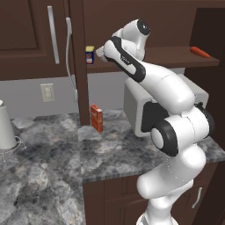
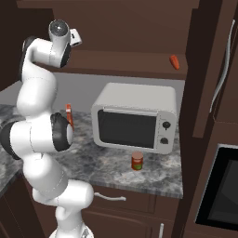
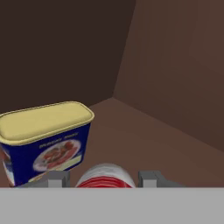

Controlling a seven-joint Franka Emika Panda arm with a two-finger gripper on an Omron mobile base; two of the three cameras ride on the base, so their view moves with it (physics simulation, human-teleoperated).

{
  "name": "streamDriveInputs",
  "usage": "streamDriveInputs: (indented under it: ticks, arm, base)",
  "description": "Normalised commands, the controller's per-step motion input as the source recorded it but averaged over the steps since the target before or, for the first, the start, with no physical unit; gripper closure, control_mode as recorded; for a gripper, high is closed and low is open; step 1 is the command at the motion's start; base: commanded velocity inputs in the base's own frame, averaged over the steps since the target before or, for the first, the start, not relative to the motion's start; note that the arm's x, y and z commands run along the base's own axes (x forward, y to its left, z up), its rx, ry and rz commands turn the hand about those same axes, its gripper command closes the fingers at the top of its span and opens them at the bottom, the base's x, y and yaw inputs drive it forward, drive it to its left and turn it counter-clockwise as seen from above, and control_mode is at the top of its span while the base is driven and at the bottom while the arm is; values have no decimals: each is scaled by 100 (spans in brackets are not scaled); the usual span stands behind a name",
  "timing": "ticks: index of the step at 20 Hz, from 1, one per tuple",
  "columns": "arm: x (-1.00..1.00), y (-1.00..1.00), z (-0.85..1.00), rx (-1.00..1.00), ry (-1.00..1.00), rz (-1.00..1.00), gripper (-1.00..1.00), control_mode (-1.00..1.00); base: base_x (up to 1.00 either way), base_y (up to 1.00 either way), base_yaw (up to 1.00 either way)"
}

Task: Pick the cans from the counter and place them in their designated side in the cabinet.

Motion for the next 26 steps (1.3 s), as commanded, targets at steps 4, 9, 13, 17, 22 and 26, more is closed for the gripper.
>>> streamDriveInputs:
  ticks: [4, 9, 13, 17, 22, 26]
  arm:
    - [19, 4, -9, -1, 1, 0, 100, -100]
    - [15, 4, -10, -1, 2, 0, -100, -100]
    - [13, 2, -6, -1, 1, 0, -100, -100]
    - [7, 0, -3, -2, -1, 0, -100, -100]
    - [0, 3, 0, -1, -8, 3, -100, -100]
    - [0, 6, 0, 0, -12, 5, -100, -100]
  base:
    - [0, 0, 0]
    - [0, 0, 0]
    - [0, 0, 0]
    - [0, 0, 0]
    - [0, 0, 0]
    - [0, 0, 0]
